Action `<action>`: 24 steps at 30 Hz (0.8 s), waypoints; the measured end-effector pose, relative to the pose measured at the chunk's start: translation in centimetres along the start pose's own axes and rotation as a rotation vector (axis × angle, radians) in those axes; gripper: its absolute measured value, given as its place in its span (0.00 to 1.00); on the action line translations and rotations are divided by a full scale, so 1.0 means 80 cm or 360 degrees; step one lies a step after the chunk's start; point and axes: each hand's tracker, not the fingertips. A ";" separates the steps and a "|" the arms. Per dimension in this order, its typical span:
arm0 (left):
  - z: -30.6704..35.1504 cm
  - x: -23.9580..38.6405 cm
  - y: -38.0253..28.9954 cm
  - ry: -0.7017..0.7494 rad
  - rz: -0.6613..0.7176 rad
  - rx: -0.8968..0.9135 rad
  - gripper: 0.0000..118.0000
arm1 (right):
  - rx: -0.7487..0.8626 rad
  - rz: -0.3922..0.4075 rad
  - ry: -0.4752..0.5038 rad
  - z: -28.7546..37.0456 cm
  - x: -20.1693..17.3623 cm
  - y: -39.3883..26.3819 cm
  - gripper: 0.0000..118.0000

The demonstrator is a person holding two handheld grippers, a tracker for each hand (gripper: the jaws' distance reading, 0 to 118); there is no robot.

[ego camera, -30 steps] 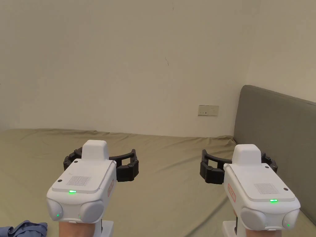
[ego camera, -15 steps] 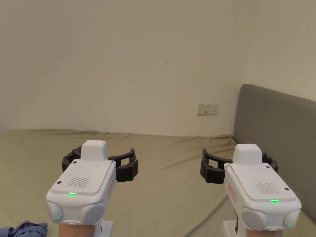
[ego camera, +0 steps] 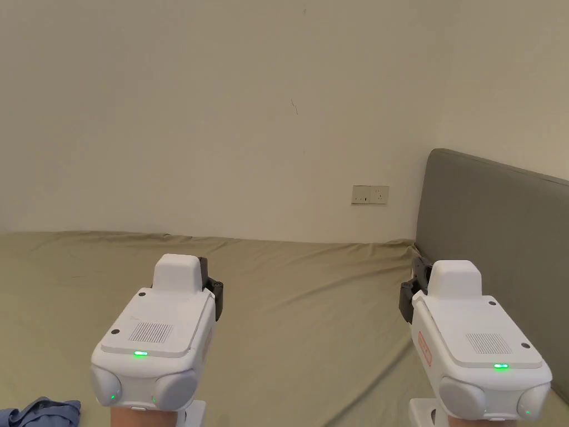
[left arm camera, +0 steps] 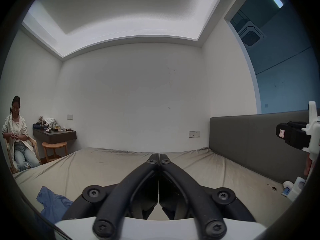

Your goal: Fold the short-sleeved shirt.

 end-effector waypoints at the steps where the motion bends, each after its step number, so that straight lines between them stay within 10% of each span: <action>1: -0.001 0.003 -0.001 -0.0012 -0.0019 -0.0006 0.00 | 0.0000 0.0001 0.0002 0.002 0.003 0.000 0.01; 9: 0.015 -0.015 0.003 0.0029 -0.0049 -0.0007 0.00 | 0.0028 0.0001 0.0089 -0.004 -0.020 0.006 0.00; 24: 0.128 -0.282 -0.032 0.0807 -0.0020 -0.0249 0.00 | -0.0003 -0.0064 0.0770 -0.033 -0.272 -0.018 0.00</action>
